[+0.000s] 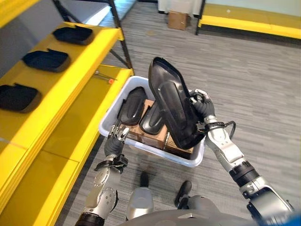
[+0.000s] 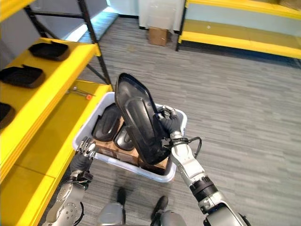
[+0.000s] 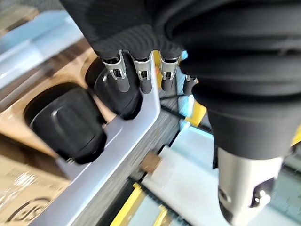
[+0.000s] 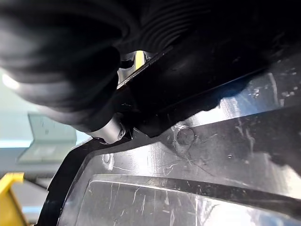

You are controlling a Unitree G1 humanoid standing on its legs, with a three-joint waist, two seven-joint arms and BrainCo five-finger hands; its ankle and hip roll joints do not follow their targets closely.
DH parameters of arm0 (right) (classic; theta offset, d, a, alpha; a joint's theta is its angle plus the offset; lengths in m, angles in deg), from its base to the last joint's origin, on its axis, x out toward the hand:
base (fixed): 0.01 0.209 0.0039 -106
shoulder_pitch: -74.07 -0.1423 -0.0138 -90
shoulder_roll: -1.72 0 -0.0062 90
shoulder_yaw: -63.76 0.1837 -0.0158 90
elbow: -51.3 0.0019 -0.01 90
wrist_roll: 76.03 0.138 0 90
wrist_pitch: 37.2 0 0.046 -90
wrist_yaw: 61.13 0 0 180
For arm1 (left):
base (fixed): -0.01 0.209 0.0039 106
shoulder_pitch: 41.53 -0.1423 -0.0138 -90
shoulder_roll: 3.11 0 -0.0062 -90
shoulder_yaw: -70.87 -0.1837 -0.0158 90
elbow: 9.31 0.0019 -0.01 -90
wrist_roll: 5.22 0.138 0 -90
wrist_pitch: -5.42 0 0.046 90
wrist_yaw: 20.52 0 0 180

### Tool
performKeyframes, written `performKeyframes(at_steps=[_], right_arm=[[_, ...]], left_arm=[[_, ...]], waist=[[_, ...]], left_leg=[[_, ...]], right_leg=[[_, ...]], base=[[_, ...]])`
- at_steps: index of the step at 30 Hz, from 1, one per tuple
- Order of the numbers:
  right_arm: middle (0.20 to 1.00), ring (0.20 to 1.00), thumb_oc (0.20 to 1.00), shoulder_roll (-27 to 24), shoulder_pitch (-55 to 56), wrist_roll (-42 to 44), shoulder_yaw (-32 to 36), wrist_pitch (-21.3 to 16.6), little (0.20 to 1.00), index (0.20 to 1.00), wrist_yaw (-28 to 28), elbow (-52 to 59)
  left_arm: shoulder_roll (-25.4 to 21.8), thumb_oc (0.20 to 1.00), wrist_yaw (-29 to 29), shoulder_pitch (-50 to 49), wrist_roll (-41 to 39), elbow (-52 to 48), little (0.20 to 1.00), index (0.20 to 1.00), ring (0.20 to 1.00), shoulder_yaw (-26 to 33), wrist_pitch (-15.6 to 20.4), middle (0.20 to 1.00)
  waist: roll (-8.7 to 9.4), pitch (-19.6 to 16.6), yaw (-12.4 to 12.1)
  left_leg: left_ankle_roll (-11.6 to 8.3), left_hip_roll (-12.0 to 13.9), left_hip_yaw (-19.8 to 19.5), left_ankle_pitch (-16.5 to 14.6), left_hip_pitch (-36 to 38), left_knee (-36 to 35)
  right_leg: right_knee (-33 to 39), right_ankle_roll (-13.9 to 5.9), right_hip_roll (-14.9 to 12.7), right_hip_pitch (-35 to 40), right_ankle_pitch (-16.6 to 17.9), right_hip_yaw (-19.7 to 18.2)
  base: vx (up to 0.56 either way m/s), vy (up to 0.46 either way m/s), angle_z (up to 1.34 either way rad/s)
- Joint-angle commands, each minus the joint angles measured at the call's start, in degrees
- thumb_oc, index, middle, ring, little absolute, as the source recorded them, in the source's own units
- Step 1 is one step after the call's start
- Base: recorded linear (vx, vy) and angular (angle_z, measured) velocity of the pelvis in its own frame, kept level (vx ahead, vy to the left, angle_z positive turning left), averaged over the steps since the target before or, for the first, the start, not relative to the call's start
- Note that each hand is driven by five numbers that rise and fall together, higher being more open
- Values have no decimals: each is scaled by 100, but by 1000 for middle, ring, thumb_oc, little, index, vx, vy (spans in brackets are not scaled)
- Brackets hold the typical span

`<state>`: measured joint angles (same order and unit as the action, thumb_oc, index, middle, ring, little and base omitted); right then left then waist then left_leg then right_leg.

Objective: Move parts from the plastic box to the shelf.

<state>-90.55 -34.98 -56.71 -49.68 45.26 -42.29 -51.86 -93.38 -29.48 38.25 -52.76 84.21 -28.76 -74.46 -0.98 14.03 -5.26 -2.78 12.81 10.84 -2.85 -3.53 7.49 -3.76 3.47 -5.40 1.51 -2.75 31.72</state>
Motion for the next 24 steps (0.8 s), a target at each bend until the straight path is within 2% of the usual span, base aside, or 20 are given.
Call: performKeyframes(at_steps=[1,4,6,7,8,9,10,15,21,23,24], right_arm=[[200,200,200,272,20,-46,157,-293,200,200,53,497],[200,200,200,210,115,-36,255,-290,200,200,115,481],[200,200,200,155,199,-16,352,-288,200,200,146,498],[200,200,200,152,239,17,387,-279,200,200,162,513],[200,200,200,164,289,29,408,-259,200,200,128,543],[200,200,200,166,294,28,407,-257,200,200,127,546],[200,200,200,161,335,18,436,-245,200,200,117,562],[200,200,200,192,358,-56,531,-165,200,200,58,599],[200,200,200,345,208,-135,529,-72,200,200,17,598],[200,200,200,373,168,-140,530,-55,200,200,26,582],[200,200,200,408,106,-167,556,-38,200,200,47,587]], left_arm=[[-214,1000,138,-267,356,-422,1000,1000,1000,-32,108,1000],[-166,1000,134,-231,343,-384,1000,1000,1000,-58,81,1000],[-156,1000,172,-207,369,-287,1000,1000,1000,-94,42,1000],[-144,1000,176,-216,362,-288,1000,1000,1000,-97,31,1000],[-145,1000,192,-276,400,-280,1000,1000,1000,-73,37,1000],[-147,1000,193,-281,401,-281,1000,1000,1000,-73,38,1000],[-162,1000,196,-284,400,-299,1000,1000,1000,-46,36,1000],[-262,1000,232,-280,408,-328,1000,1000,1000,41,86,1000],[-411,1000,157,-209,443,-468,1000,1000,1000,157,141,1000],[-440,1000,153,-195,445,-490,1000,1000,1000,165,139,1000],[-484,1000,145,-161,488,-483,1000,1000,1000,164,141,1000]], waist=[[264,-371,-65],[206,-446,12],[117,-563,102],[83,-607,104],[58,-665,79],[64,-667,76],[71,-677,53],[197,-660,-91],[342,-604,-306],[360,-584,-338],[386,-543,-388]], left_leg=[[-442,485,-512,1079,-134,209],[-553,784,-313,1309,58,-171],[-630,917,86,1318,200,-575],[-639,907,155,1299,262,-697],[-580,776,106,1016,327,-677],[-569,766,112,998,327,-663],[-544,713,152,852,307,-622],[-327,208,93,257,115,-202],[-13,-428,-77,-264,-271,341],[26,-511,-127,-321,-348,427],[101,-704,-222,-446,-510,622]], right_leg=[[-120,-446,80,91,-664,-437],[-206,-495,-82,51,-650,-174],[-232,-569,-184,29,-619,72],[-242,-594,-248,26,-574,148],[-266,-696,-379,50,-456,126],[-269,-708,-393,51,-449,120],[-259,-760,-499,88,-382,155],[-217,-1066,-1084,260,-9,354],[-175,-1380,-1645,305,466,445],[-200,-1411,-1710,300,527,457],[-216,-1504,-1843,310,741,435]], base=[[14,149,27],[-30,169,31],[11,239,72],[91,344,94],[83,251,78],[84,253,63],[41,204,41],[44,280,23],[29,279,19],[4,192,21],[-1,325,41]])
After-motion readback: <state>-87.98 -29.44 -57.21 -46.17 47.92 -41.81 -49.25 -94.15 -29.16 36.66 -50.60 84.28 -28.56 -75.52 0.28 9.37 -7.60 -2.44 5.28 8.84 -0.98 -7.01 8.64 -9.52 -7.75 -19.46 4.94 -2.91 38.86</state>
